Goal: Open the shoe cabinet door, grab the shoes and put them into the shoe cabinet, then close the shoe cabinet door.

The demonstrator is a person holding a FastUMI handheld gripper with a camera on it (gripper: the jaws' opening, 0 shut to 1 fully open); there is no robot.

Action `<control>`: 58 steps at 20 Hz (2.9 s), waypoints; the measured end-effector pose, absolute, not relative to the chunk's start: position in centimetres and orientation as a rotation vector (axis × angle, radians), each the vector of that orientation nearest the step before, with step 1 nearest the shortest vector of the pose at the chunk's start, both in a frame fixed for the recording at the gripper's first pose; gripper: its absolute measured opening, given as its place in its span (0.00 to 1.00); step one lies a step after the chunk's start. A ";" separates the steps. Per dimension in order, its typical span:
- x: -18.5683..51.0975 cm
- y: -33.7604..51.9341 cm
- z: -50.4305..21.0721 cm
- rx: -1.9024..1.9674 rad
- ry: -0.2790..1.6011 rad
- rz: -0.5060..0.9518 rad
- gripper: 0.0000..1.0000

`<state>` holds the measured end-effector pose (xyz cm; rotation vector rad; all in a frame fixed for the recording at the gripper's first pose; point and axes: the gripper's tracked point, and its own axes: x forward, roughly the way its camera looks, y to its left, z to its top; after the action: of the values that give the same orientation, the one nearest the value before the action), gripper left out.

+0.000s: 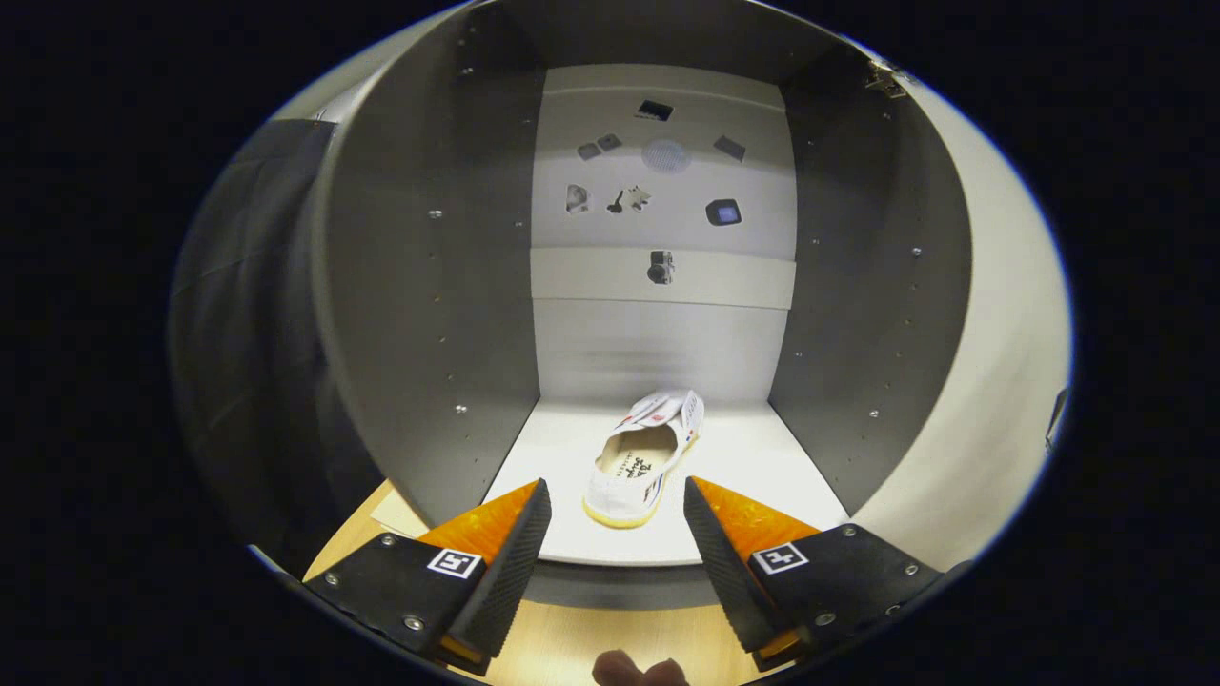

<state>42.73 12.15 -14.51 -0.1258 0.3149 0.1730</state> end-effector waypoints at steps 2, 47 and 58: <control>39.8 12.2 -14.3 -0.124 0.306 0.180 0.89; 15.2 -19.7 -5.0 0.066 0.135 0.145 0.92; 18.4 -17.8 -6.5 0.036 0.149 0.162 0.92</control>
<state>18.38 -17.82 -6.47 0.0355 0.1490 0.1625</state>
